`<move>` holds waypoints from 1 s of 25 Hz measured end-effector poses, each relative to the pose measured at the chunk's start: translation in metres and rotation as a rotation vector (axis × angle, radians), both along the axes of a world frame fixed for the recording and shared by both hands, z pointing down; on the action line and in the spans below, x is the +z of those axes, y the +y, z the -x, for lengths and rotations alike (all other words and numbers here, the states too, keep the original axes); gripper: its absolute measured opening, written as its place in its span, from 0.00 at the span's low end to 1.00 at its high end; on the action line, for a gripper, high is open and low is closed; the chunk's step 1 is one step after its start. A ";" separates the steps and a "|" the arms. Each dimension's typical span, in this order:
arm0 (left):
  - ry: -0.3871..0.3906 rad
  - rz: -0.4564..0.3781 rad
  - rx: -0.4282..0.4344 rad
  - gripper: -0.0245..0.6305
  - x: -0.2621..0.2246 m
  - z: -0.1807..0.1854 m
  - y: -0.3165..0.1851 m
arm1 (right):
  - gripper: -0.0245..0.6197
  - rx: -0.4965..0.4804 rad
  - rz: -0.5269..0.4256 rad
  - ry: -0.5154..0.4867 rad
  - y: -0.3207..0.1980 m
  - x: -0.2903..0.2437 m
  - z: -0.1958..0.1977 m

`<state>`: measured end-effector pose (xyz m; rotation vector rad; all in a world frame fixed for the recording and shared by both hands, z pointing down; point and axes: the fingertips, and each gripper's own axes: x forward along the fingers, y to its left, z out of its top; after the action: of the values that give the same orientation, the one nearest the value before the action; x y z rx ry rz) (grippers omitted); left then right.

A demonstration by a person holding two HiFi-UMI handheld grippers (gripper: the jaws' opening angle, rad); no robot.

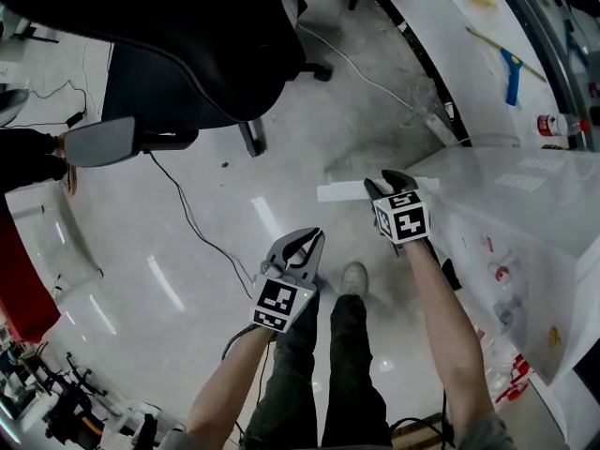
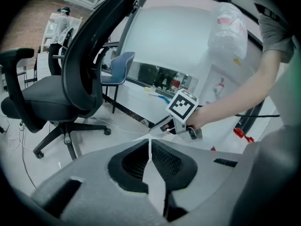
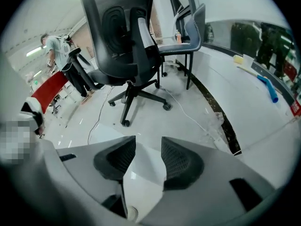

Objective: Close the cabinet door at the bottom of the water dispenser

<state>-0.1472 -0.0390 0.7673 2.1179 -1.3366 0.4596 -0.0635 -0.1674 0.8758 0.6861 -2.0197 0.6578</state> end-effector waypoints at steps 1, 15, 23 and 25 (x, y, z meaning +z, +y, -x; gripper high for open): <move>-0.010 0.009 0.020 0.05 0.007 0.001 0.002 | 0.30 -0.023 0.000 0.003 0.005 0.000 -0.001; -0.074 0.127 0.350 0.06 0.096 -0.026 0.032 | 0.30 -0.305 -0.022 0.002 0.060 -0.003 -0.015; 0.054 0.195 0.541 0.17 0.108 -0.066 0.057 | 0.30 -0.414 -0.008 0.015 0.082 -0.003 -0.027; 0.093 0.218 0.553 0.17 0.108 -0.076 0.065 | 0.30 -0.427 -0.007 0.025 0.087 -0.003 -0.031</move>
<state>-0.0715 0.0263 0.8758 2.2698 -0.6001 0.6819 -0.0321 -0.0801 0.8724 0.2483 -2.0564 0.3860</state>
